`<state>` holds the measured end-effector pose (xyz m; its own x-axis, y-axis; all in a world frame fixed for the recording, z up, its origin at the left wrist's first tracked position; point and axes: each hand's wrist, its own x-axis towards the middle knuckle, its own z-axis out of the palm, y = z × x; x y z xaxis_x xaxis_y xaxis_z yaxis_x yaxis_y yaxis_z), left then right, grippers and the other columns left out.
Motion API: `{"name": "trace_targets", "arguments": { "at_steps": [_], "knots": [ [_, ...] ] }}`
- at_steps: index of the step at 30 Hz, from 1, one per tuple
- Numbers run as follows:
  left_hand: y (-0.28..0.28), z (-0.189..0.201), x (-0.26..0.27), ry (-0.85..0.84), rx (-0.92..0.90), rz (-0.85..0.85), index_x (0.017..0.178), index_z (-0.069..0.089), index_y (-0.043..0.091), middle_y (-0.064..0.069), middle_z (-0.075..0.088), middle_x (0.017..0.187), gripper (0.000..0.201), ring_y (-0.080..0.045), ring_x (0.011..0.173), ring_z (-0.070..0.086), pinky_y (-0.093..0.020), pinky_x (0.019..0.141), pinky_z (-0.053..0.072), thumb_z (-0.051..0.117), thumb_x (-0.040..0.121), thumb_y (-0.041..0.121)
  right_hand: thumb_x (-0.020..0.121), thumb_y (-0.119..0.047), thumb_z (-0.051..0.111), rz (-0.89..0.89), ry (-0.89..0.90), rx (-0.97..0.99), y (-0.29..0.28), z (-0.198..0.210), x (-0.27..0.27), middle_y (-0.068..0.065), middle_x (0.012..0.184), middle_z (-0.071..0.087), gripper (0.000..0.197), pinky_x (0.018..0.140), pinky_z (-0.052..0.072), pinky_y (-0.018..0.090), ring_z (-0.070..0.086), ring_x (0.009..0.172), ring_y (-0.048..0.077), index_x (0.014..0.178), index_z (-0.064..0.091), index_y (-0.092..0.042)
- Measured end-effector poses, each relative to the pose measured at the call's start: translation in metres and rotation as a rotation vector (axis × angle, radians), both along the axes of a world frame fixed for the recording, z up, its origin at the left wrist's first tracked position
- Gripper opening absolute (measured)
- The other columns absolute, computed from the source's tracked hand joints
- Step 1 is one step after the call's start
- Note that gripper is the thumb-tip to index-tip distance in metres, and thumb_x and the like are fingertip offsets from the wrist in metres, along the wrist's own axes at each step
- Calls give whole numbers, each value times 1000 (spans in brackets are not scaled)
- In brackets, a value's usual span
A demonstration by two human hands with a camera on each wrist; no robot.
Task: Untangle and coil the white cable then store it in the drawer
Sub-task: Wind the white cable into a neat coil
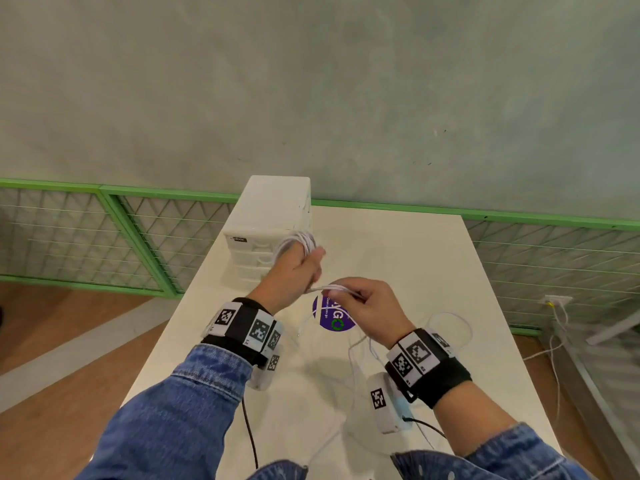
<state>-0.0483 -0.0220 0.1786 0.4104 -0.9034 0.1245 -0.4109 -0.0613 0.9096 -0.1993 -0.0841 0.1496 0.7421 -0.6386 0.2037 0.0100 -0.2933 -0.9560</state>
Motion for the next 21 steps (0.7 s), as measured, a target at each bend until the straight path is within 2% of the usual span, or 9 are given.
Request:
{"name": "trace_targets", "arguments": {
  "at_steps": [2, 5, 7, 9, 12, 15, 18, 19, 21],
  "knots": [
    [4, -3, -9, 77, 115, -86, 84, 52, 1, -5, 44, 55, 42, -14, 45, 39, -22, 45, 36, 34, 100, 36, 80, -7, 68, -47, -32, -33, -5, 4, -1, -15, 73, 71, 24, 72, 51, 20, 64, 74, 6, 78, 70, -31],
    [7, -7, -24, 212, 205, -206, 78, 46, 8, 4, 41, 49, 50, -9, 41, 36, -20, 41, 30, 37, 89, 57, 77, -8, 70, -136, -61, -111, -15, 5, -4, -7, 77, 69, 26, 72, 53, 23, 64, 74, 10, 84, 70, -32],
    [8, -7, -29, 211, 260, -232, 81, 49, 10, 9, 38, 47, 41, -5, 39, 35, -19, 41, 31, 44, 91, 50, 78, -5, 69, -205, -83, -179, -27, 3, -8, -3, 75, 63, 21, 69, 47, 14, 59, 70, 3, 89, 73, -22],
    [11, -4, -33, 239, 294, -251, 77, 53, 12, 8, 35, 44, 38, -7, 37, 31, -19, 41, 32, 45, 95, 44, 79, -6, 69, -288, -70, -192, -40, 0, -13, -4, 70, 56, 19, 65, 40, 10, 51, 64, 2, 90, 74, -21],
    [13, 3, -38, 360, 245, -272, 71, 54, 13, 4, 31, 42, 48, -12, 37, 24, -23, 43, 26, 38, 94, 51, 83, -6, 64, -300, 21, -156, -50, -15, -18, -1, 71, 58, 28, 67, 42, 17, 52, 65, 4, 95, 70, -31],
    [10, 11, -44, 475, 185, -303, 74, 54, 9, 3, 28, 40, 59, -13, 36, 21, -19, 39, 22, 32, 85, 62, 87, -1, 56, -238, 89, -43, -41, -26, -16, -6, 72, 64, 32, 66, 44, 20, 56, 62, -1, 94, 68, -30],
    [5, 20, -49, 674, 142, -365, 71, 55, 9, 2, 27, 36, 63, -12, 31, 18, -17, 36, 20, 23, 88, 61, 92, -7, 47, -232, 250, -183, -33, -31, -13, 0, 69, 65, 23, 66, 44, 31, 57, 64, 16, 85, 65, -20],
    [4, 22, -50, 718, 127, -382, 71, 55, 9, 2, 27, 35, 64, -11, 30, 18, -17, 36, 19, 20, 90, 59, 92, -7, 46, -235, 277, -199, -30, -33, -12, 1, 72, 65, 22, 66, 42, 31, 56, 66, 18, 87, 65, -16],
    [1, 27, -53, 776, 100, -411, 71, 54, 8, 3, 27, 34, 68, -10, 29, 19, -17, 36, 17, 14, 92, 59, 89, -3, 47, -199, 231, -134, -24, -37, -9, -5, 72, 62, 27, 67, 39, 26, 55, 64, 11, 85, 63, -24]
  ]
}}
